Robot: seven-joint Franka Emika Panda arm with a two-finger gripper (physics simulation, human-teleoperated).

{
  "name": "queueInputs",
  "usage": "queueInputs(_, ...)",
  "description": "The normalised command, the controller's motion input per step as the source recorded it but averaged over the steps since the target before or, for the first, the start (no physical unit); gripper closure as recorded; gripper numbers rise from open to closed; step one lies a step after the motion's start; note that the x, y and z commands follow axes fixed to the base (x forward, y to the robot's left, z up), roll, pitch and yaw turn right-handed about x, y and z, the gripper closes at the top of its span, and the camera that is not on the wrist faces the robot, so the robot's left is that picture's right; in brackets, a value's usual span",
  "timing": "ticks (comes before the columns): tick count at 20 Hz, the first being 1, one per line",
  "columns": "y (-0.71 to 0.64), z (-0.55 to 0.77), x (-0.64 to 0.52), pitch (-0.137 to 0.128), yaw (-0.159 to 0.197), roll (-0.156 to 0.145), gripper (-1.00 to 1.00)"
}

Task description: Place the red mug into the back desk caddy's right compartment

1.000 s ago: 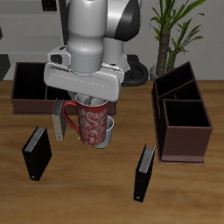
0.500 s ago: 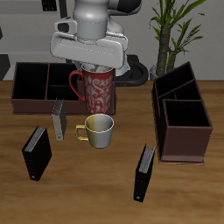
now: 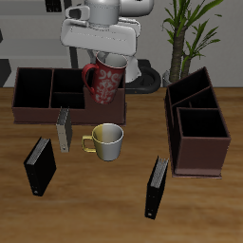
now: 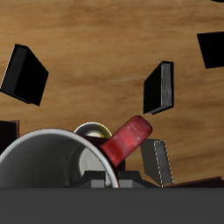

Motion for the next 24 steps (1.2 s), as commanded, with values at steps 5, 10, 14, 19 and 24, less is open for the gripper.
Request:
queueInputs(5, -0.16, 0.16, -0.28, -0.035, 0.026, -0.035, 1.0)
queueInputs(10, -0.12, 0.0, -0.21, 0.014, -0.025, -0.014, 1.0)
queueInputs(14, 0.15, -0.07, -0.33, 0.021, 0.019, 0.056, 1.0)
queueInputs(19, 0.21, -0.05, -0.43, 0.011, 0.013, 0.073, 1.0)
queueInputs(24, 0.15, -0.04, -0.46, -0.015, 0.027, 0.064, 1.0)
